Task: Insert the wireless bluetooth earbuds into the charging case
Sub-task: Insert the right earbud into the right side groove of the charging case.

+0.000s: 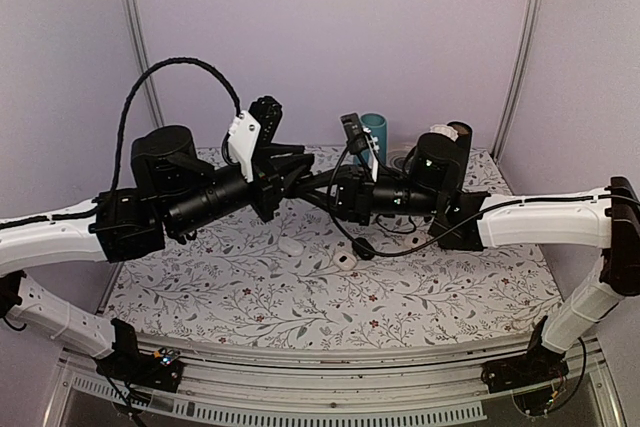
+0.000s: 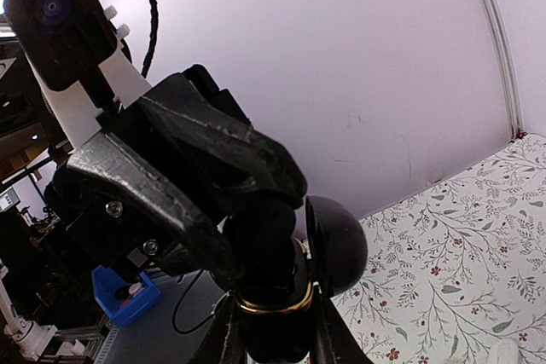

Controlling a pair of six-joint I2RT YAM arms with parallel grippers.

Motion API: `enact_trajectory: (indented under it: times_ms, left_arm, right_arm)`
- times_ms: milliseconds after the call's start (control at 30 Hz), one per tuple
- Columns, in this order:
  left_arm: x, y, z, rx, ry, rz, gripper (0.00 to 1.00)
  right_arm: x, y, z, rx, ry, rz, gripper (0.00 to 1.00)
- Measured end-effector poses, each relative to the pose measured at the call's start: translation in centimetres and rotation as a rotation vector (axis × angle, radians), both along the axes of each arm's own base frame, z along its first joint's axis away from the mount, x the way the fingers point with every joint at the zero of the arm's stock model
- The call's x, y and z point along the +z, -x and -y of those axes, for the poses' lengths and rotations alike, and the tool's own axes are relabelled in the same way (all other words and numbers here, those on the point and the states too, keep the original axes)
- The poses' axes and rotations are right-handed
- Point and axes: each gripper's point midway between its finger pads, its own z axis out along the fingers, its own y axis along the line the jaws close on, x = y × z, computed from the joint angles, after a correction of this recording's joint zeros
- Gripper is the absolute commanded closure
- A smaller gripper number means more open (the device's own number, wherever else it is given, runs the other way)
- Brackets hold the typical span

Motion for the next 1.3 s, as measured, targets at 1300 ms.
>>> enact_trajectory:
  times_ms: [1300]
  left_arm:
    - [0.29,0.21,0.55,-0.016,0.015,-0.015,0.97]
  right_arm:
    - [0.83,-0.53,-0.06,-0.048,0.009,0.006,0.97]
